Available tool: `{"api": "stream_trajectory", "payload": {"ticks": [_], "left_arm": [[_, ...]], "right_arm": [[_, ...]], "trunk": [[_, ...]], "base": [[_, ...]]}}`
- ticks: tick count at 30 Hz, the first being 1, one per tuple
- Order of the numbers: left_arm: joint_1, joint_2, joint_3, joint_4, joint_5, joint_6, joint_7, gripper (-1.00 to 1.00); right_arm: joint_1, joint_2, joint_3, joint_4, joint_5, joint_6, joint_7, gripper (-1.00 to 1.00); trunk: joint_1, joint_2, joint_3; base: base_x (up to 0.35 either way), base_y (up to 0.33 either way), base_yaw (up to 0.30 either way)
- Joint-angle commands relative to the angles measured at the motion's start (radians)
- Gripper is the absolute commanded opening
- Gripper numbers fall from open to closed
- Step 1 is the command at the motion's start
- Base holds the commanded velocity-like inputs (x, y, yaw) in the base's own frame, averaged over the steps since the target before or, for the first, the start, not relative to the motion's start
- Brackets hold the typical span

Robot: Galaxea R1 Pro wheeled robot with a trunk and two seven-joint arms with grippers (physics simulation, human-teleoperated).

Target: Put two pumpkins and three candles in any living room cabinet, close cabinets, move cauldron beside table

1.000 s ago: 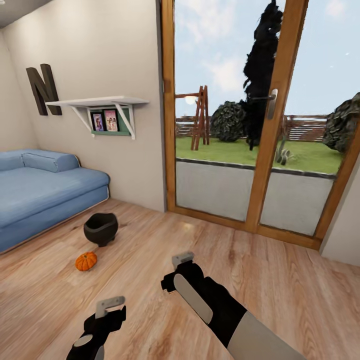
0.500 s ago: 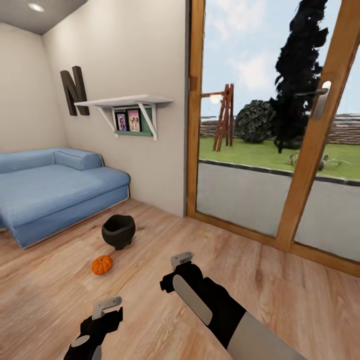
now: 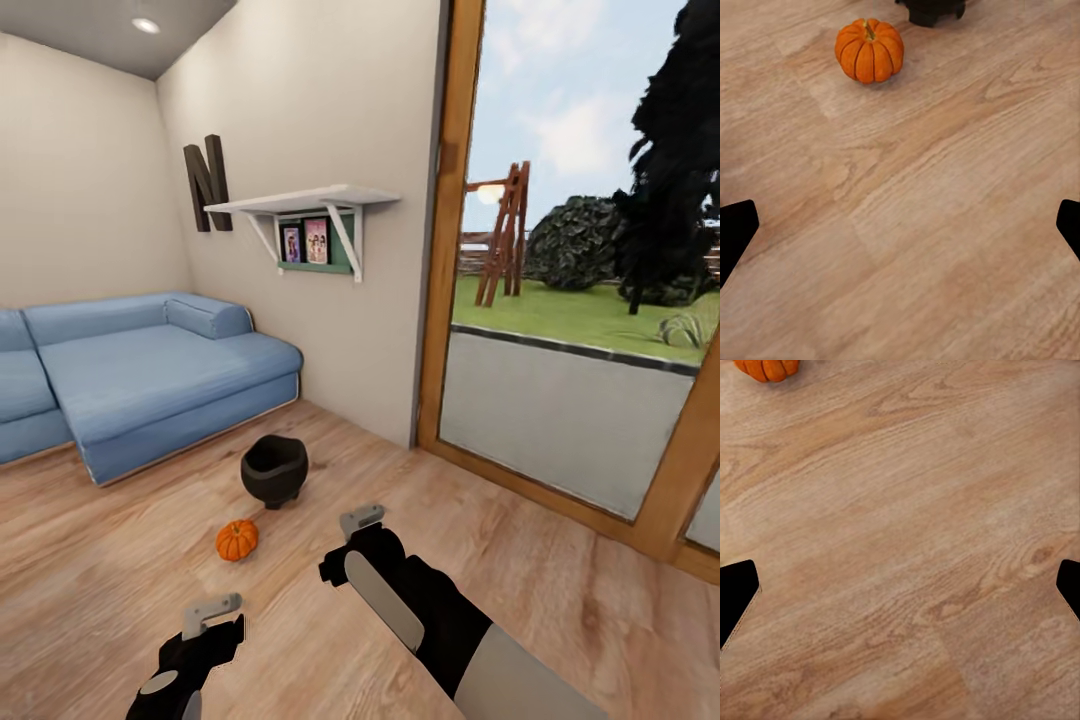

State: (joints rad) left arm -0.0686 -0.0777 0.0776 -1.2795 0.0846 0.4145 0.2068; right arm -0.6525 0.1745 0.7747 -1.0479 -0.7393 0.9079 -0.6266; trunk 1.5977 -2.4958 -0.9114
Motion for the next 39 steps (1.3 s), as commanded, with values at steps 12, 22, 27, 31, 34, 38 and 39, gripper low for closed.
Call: {"api": "stream_trajectory", "payload": {"ticks": [12,22,27,31,34,38,39], "left_arm": [[0.000,-0.001,0.001,-0.002,0.009,0.004,0.005,1.00],[0.000,-0.001,0.001,0.000,0.008,0.004,0.005,1.00],[0.000,-0.001,0.001,0.000,0.008,0.004,0.005,1.00],[0.000,-0.001,0.001,0.000,0.008,0.004,0.005,1.00],[0.000,-0.001,0.001,0.000,0.007,0.004,0.005,1.00],[0.000,-0.001,0.001,0.000,0.008,0.004,0.005,1.00],[0.000,-0.001,0.001,0.000,0.009,0.004,0.005,1.00]], "right_arm": [[-0.001,0.000,0.011,-0.001,-0.009,0.002,-0.010,1.00],[-0.001,0.000,0.034,-0.001,-0.009,0.002,-0.010,1.00],[-0.001,0.000,0.035,-0.003,-0.009,0.002,-0.010,1.00],[-0.001,0.000,0.036,-0.013,-0.009,0.002,-0.009,1.00],[-0.001,0.000,0.037,-0.016,-0.009,0.002,-0.008,1.00],[-0.001,0.000,0.040,-0.031,-0.010,0.002,-0.005,1.00],[-0.001,0.000,0.043,-0.035,-0.010,0.002,-0.005,1.00]], "trunk": [[0.000,0.000,-0.001],[0.000,0.000,-0.001],[0.000,0.000,-0.001],[0.000,0.000,-0.001],[0.000,0.000,-0.001],[0.000,0.000,-0.001],[0.000,0.000,-0.001]], "base": [[0.183,0.000,0.290],[0.171,-0.038,0.290],[0.223,-0.153,0.212],[0.229,-0.167,0.052],[0.230,-0.169,0.015],[0.220,-0.135,0.005],[0.179,-0.046,0.022]]}}
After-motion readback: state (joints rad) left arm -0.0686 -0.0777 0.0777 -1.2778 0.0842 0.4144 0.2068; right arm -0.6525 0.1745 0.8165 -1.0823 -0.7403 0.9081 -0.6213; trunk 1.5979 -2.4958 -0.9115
